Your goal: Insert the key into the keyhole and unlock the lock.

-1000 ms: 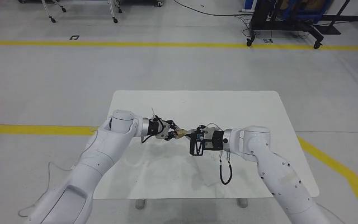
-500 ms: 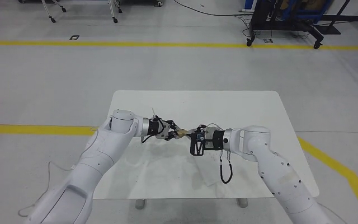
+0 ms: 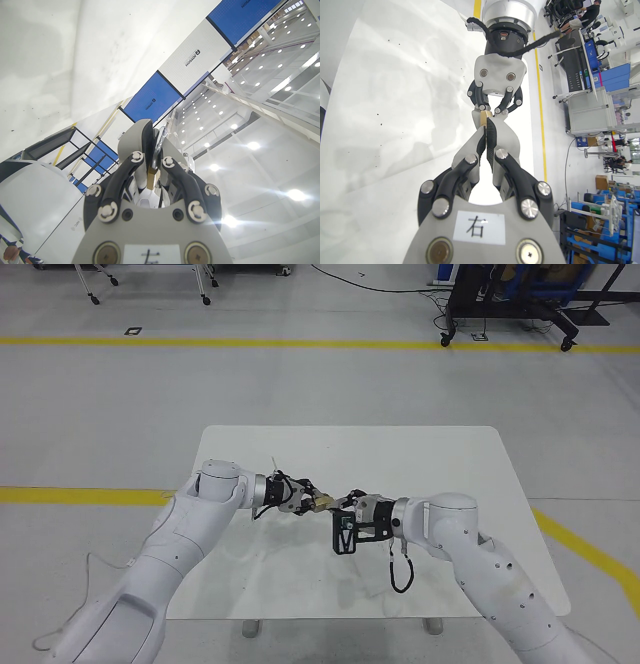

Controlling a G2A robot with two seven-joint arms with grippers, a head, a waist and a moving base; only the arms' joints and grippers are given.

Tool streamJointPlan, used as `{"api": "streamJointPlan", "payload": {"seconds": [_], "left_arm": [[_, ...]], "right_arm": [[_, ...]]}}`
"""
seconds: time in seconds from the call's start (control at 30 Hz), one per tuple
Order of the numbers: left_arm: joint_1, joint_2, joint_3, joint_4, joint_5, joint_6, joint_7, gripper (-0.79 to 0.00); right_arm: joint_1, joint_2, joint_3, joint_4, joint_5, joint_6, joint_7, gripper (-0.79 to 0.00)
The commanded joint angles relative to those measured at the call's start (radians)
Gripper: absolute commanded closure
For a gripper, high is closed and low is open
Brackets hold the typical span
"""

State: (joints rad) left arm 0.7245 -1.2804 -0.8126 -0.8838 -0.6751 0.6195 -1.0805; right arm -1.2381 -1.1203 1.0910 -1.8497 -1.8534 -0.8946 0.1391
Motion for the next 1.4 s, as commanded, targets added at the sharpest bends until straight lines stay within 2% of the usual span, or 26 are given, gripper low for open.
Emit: {"api": "streamJointPlan", "payload": {"seconds": [0.0, 0.17, 0.33, 0.87, 0.9, 0.93, 0.97, 1.0, 1.03, 1.07, 1.1, 1.13, 1.37], "left_arm": [[0.000, 0.000, 0.000, 0.001, -0.001, 0.002, -0.001, 0.000], [0.000, 0.000, 0.000, 0.002, -0.001, 0.004, -0.001, 0.000], [0.000, 0.000, 0.000, 0.002, -0.003, 0.004, -0.002, 0.000], [0.000, 0.000, -0.002, 0.002, -0.004, -0.002, 0.000, 0.000], [0.001, 0.000, -0.002, 0.002, -0.004, -0.002, 0.000, 0.000], [0.001, 0.000, -0.003, 0.001, -0.005, -0.006, 0.001, 0.000], [0.001, 0.000, -0.004, 0.001, -0.007, -0.008, 0.001, 0.000], [0.002, 0.000, -0.005, 0.001, -0.009, -0.009, 0.000, 0.000], [0.002, 0.000, -0.006, 0.000, -0.009, -0.010, -0.001, 0.000], [0.003, 0.001, -0.007, 0.000, -0.011, -0.012, -0.002, 0.000], [0.004, 0.001, -0.009, 0.000, -0.014, -0.012, -0.004, 0.000], [0.004, 0.001, -0.009, 0.000, -0.014, -0.013, -0.005, 0.000], [0.008, 0.002, -0.020, -0.001, -0.028, -0.031, -0.005, 0.000]], "right_arm": [[-0.007, 0.004, -0.006, -0.013, -0.042, 0.004, -0.018, 0.000], [-0.021, 0.013, -0.027, -0.031, -0.139, 0.026, -0.038, 0.000], [-0.028, 0.016, -0.034, -0.037, -0.169, 0.042, -0.021, 0.000], [0.016, -0.006, -0.074, 0.002, -0.046, 0.064, 0.115, 0.000], [0.016, -0.006, -0.070, 0.000, -0.035, 0.067, 0.119, -0.074], [0.014, -0.006, -0.065, -0.007, -0.027, 0.066, 0.121, -0.209], [0.010, -0.004, -0.057, -0.015, -0.022, 0.065, 0.119, -0.259], [0.004, -0.002, -0.048, -0.025, -0.020, 0.062, 0.116, -0.351], [-0.004, 0.001, -0.038, -0.036, -0.020, 0.061, 0.114, -0.489], [-0.013, 0.004, -0.028, -0.048, -0.022, 0.060, 0.111, -0.594], [-0.023, 0.006, -0.017, -0.060, -0.022, 0.061, 0.106, -0.757], [-0.034, 0.009, -0.006, -0.071, -0.020, 0.060, 0.098, -0.785], [-0.101, 0.029, 0.064, -0.125, -0.017, 0.056, 0.019, -0.785]]}}
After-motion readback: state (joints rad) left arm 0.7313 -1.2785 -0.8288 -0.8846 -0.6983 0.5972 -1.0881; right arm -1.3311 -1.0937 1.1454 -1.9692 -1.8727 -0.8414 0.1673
